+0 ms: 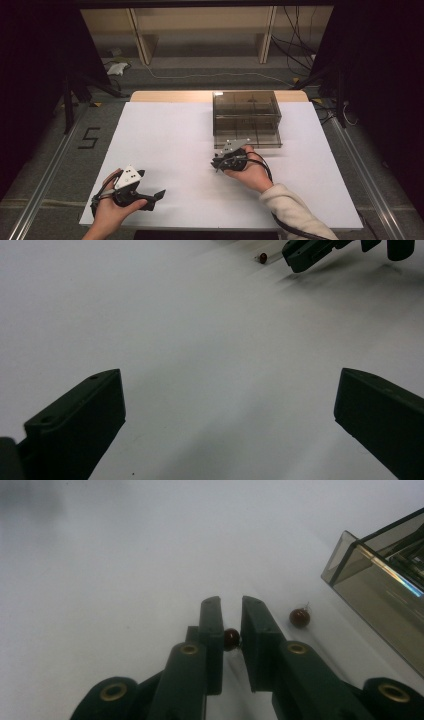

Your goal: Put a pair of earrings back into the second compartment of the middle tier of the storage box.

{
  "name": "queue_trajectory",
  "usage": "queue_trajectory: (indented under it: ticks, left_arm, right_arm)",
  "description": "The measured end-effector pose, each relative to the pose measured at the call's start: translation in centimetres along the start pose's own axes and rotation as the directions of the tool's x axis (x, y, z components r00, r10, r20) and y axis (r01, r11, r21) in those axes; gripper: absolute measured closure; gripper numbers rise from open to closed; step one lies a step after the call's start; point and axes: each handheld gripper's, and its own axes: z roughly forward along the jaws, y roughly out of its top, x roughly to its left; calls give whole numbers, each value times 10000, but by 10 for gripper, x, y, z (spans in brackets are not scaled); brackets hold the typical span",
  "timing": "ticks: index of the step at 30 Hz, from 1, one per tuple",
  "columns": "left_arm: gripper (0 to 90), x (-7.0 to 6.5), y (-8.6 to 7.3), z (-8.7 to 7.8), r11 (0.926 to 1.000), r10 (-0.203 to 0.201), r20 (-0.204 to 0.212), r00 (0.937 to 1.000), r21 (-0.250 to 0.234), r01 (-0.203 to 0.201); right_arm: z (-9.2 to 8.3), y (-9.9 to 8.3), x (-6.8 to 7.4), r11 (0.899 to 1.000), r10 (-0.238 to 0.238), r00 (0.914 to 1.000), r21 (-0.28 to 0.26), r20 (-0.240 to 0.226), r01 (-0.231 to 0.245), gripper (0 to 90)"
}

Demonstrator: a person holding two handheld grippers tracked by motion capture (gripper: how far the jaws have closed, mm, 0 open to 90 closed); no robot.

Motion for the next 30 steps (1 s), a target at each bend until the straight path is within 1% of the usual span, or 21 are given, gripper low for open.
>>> queue_trajectory:
  ticks: [27,30]
  left_arm:
    - [0,0,0,0,10000,-57,-6,10000,-41,57]
    - [0,0,0,0,10000,-12,-4,10000,-14,12]
  right_arm:
    - [-14,2,4,9991,106,9999,-417,10,-106,807]
    - [-15,2,4,9988,205,9998,-456,34,-204,807]
